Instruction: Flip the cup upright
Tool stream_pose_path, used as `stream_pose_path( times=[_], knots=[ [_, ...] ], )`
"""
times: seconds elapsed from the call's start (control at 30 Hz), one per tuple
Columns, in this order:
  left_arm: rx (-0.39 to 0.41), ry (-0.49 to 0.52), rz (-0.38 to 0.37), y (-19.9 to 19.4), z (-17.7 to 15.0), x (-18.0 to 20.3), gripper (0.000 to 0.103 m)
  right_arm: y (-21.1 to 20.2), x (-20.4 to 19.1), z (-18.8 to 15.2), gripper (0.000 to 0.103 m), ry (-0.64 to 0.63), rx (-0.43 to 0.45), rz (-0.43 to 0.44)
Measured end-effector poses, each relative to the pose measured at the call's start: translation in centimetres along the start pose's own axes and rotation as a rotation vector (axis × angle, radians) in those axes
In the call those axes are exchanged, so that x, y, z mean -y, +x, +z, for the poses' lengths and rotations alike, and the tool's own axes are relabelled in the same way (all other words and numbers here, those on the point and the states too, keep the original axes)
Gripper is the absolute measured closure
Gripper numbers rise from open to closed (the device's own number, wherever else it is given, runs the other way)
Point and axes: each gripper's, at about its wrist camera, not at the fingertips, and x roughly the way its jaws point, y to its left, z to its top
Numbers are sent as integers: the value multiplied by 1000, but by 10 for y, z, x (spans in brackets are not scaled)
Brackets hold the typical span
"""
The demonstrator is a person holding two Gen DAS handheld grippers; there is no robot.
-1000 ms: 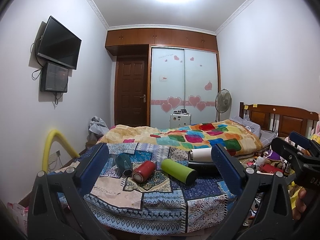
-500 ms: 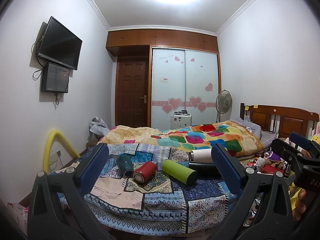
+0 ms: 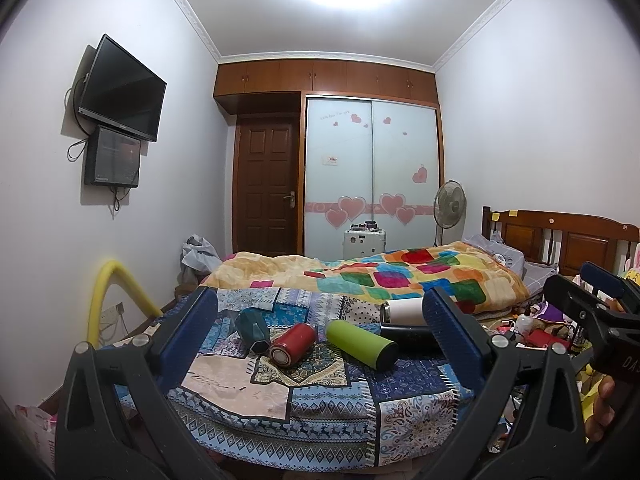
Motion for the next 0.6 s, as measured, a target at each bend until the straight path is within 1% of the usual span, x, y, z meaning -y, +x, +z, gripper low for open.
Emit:
stream_pose_path(
  times=[0.6],
  knots=[
    [0,-2,1,0,-2,1,0,0,-2,0,0,-2,-1,1]
  ],
)
